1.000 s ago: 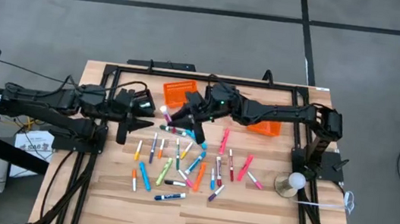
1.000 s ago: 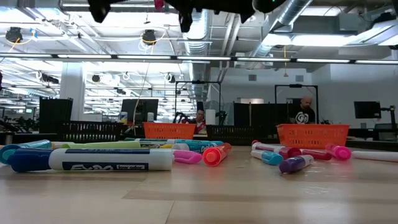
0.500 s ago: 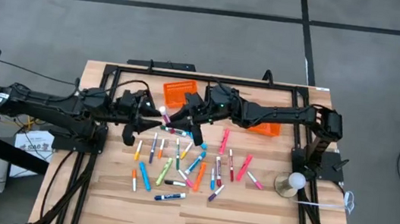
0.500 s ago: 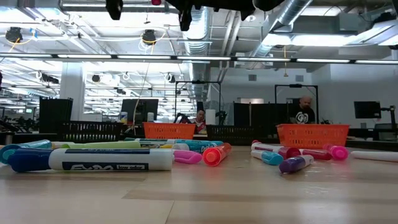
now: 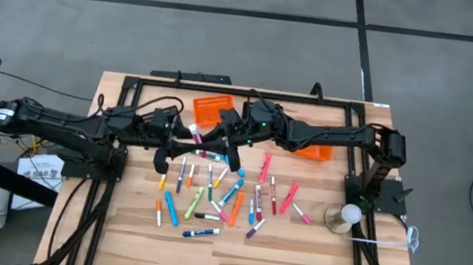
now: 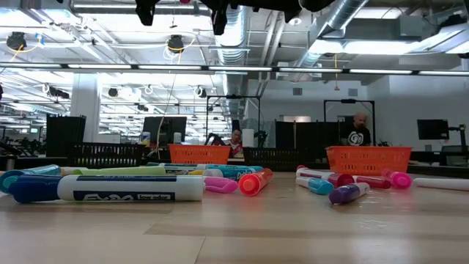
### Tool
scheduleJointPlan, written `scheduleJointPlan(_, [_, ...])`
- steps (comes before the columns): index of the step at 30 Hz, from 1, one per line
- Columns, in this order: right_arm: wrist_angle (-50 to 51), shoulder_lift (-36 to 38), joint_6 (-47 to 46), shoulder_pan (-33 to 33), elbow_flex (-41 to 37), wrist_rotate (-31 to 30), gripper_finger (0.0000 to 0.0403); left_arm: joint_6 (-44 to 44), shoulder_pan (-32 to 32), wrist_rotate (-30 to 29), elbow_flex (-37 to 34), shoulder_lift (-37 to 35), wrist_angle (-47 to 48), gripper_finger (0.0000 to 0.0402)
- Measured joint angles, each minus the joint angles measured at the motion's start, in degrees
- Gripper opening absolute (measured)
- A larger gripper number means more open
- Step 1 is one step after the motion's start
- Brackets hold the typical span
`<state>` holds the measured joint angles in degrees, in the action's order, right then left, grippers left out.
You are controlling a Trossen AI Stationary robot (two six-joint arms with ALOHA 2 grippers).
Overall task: Pick & Place Markers
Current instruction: Put the large pink marker pen into the left black bin
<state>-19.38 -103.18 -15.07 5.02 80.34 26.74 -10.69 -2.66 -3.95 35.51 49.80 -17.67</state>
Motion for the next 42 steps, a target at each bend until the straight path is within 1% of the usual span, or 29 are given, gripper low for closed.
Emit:
scheduleJointPlan(4, [-0.05,0.0,-0.04,-0.02,0.08,-0.11,0.0063,-0.03,0.0,-0.19,-0.06,0.05,-1.42,0.0155])
scheduleJointPlan(9, [0.98,-0.35,-0.08,-0.2,0.0,-0.98,0.0063,0.07,0.18,-1.42,0.15,0.07,-5.77,0.0155])
scheduleJointPlan(15, [1.63,-0.22,0.02,-0.43,0.04,-1.23,0.0063,0.14,0.11,-1.52,0.11,0.14,-7.97,0.0155])
scheduleJointPlan(28, [1.71,-0.33,0.46,-0.28,-0.04,-1.27,0.0063,-0.38,-0.66,-0.36,0.09,0.66,-6.8,0.0155])
scheduleJointPlan(35, [0.0,-0.31,0.09,0.29,-0.04,-1.25,0.0063,-0.47,-1.09,-0.32,0.09,0.61,-4.3,0.0155])
scheduleJointPlan(40, [0.01,-0.28,0.07,0.31,-0.04,-1.25,0.0063,-0.53,-1.02,-1.96,0.09,0.61,-4.39,0.0154])
scheduleJointPlan(42, [0.0,-0.28,0.07,0.31,-0.04,-1.25,0.0063,-0.71,-0.98,-2.02,0.09,0.61,-4.36,0.0148])
